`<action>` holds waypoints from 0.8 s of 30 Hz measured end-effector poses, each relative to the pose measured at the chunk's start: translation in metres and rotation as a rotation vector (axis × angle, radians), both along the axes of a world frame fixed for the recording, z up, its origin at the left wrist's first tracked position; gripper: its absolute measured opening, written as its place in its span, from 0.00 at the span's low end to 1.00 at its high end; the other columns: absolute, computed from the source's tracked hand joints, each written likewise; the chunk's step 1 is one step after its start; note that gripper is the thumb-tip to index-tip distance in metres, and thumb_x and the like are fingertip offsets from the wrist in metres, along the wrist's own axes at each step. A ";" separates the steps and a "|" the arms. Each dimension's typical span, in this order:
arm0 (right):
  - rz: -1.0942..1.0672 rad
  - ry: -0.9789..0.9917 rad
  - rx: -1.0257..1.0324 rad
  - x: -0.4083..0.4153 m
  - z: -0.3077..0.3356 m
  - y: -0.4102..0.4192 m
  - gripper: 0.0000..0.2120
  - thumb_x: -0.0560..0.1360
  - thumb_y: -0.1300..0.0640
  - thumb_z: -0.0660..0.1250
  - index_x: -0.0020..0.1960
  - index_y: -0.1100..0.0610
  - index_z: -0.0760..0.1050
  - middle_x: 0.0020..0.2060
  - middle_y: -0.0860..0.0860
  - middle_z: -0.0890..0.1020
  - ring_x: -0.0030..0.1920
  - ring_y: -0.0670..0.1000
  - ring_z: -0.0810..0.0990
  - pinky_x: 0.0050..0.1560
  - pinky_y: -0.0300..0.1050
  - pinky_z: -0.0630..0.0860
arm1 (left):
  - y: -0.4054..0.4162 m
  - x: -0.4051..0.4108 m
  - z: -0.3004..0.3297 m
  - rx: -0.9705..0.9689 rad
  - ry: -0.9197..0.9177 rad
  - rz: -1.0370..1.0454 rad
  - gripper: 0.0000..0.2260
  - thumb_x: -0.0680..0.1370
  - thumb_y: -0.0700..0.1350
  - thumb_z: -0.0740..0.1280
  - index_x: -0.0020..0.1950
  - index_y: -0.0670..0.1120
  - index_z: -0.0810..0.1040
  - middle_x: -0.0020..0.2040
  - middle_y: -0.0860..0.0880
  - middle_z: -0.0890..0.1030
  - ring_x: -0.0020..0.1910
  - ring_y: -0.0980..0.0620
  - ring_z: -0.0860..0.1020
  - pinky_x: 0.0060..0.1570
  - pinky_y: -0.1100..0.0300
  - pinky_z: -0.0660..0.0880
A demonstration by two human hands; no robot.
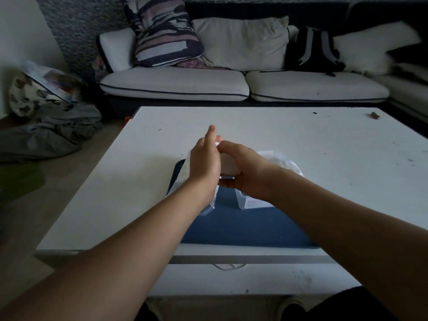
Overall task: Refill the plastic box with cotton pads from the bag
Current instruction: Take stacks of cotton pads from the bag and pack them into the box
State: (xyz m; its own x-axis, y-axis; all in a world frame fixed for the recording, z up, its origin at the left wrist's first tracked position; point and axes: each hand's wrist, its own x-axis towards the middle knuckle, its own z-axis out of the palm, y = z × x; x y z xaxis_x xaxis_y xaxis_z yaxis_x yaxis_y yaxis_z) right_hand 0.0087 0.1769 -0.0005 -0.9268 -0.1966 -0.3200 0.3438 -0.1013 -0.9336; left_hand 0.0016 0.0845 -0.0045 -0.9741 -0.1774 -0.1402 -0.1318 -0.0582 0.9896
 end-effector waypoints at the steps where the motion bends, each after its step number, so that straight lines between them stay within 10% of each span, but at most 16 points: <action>1: -0.007 -0.013 0.000 -0.002 0.000 0.001 0.14 0.75 0.48 0.69 0.57 0.55 0.79 0.45 0.54 0.81 0.44 0.51 0.80 0.51 0.48 0.79 | 0.002 0.001 0.002 0.001 0.027 0.019 0.23 0.83 0.62 0.54 0.56 0.50 0.82 0.57 0.48 0.83 0.57 0.48 0.80 0.55 0.52 0.76; 7: -0.060 0.046 0.027 -0.005 -0.005 0.002 0.15 0.76 0.45 0.68 0.52 0.56 0.77 0.41 0.55 0.79 0.42 0.51 0.78 0.42 0.45 0.76 | 0.014 0.008 -0.009 -0.160 0.311 -0.077 0.31 0.72 0.73 0.45 0.53 0.55 0.77 0.57 0.50 0.84 0.60 0.51 0.80 0.63 0.47 0.75; 16: -0.332 0.265 0.323 -0.012 -0.005 0.003 0.29 0.74 0.45 0.73 0.20 0.53 0.67 0.17 0.42 0.70 0.21 0.44 0.70 0.25 0.36 0.66 | 0.029 -0.006 -0.010 0.162 0.019 0.058 0.30 0.80 0.70 0.51 0.53 0.48 0.81 0.54 0.47 0.84 0.55 0.48 0.83 0.56 0.51 0.79; 19: -0.141 0.163 0.233 -0.011 0.005 0.005 0.21 0.75 0.37 0.67 0.35 0.52 0.83 0.32 0.49 0.83 0.34 0.51 0.81 0.33 0.44 0.78 | 0.027 -0.007 -0.008 0.187 -0.006 0.060 0.30 0.81 0.68 0.52 0.50 0.47 0.82 0.48 0.46 0.85 0.50 0.47 0.84 0.50 0.51 0.81; 24: 0.111 0.084 0.048 -0.014 0.008 0.041 0.07 0.79 0.57 0.67 0.54 0.60 0.79 0.40 0.53 0.80 0.37 0.48 0.77 0.35 0.41 0.73 | 0.013 -0.014 0.000 0.271 -0.086 -0.052 0.31 0.82 0.68 0.49 0.51 0.44 0.80 0.49 0.44 0.85 0.50 0.45 0.83 0.48 0.51 0.81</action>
